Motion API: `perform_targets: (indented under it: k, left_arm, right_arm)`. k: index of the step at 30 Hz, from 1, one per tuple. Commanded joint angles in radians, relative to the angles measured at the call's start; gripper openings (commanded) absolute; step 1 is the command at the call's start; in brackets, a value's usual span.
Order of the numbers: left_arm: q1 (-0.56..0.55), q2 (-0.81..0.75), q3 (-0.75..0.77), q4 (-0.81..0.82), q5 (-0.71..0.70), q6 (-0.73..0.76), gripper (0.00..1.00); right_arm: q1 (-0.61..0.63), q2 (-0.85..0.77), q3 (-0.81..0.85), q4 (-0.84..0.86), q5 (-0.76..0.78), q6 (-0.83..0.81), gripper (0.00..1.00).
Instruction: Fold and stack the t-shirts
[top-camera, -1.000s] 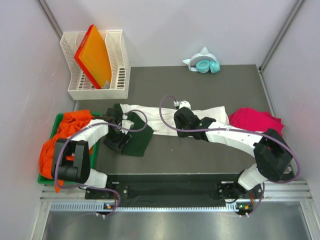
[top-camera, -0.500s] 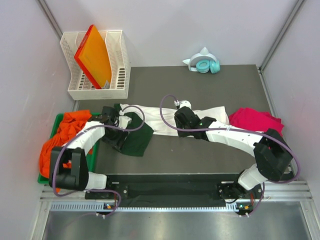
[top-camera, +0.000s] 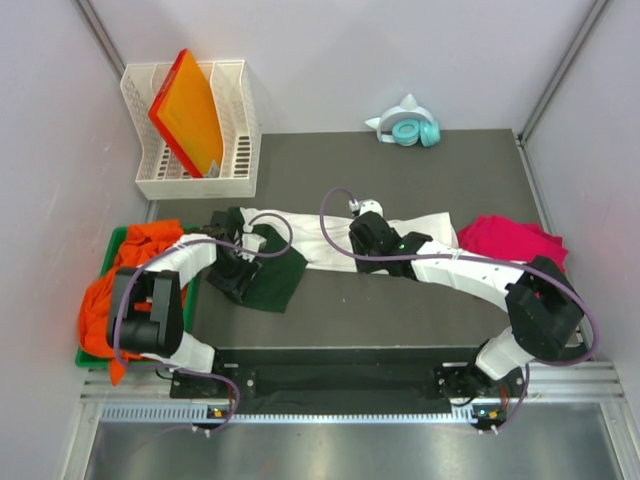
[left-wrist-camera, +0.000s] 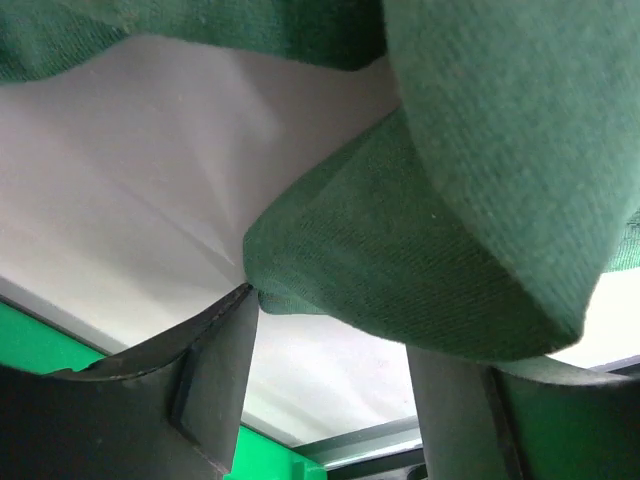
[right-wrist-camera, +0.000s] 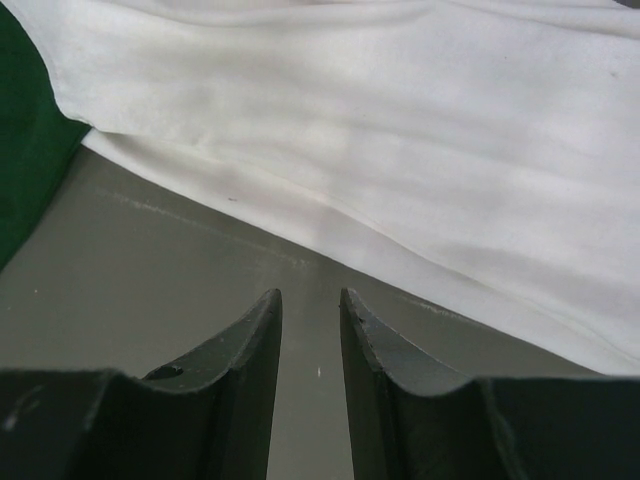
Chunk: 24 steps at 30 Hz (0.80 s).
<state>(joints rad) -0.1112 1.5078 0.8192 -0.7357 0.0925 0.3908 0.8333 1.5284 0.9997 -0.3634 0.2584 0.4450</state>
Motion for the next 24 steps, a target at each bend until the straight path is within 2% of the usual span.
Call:
perform_targets:
  k: [1,3,4,7,9,10,11,17,24]
  left_arm:
    - [0.005,0.055,0.001,0.068,0.023,0.010,0.61]
    - [0.005,0.061,-0.005,0.073,0.024,0.014,0.58]
    - [0.005,0.068,-0.006,0.073,0.024,0.016,0.49]
    - [0.005,0.060,-0.012,0.067,0.024,0.020,0.37]
    - [0.005,0.037,-0.011,0.055,0.024,0.022,0.18]
    - [0.005,0.028,-0.011,0.042,0.024,0.023,0.12]
    - [0.005,0.016,-0.011,0.033,0.024,0.022,0.00]
    - [0.005,-0.121,0.023,-0.076,0.076,0.042,0.00]
    - [0.005,-0.161,0.213,-0.191,0.161,0.005,0.00]
  right_arm:
    - [-0.014,-0.005,0.051,0.017,0.005,-0.017,0.31]
    - [-0.019,-0.004,0.054,0.014,0.005,-0.019,0.31]
    - [-0.019,0.001,0.057,0.015,0.007,-0.022,0.31]
    - [-0.023,0.004,0.059,0.012,0.004,-0.023,0.31]
    - [-0.026,0.009,0.057,0.014,0.001,-0.026,0.31]
    - [-0.025,0.015,0.057,0.014,0.001,-0.025,0.31]
    - [-0.028,0.018,0.056,0.017,-0.002,-0.026,0.31]
    - [-0.028,0.032,0.054,0.038,-0.021,-0.023,0.31]
    - [-0.026,0.050,0.076,0.044,-0.033,-0.029,0.30]
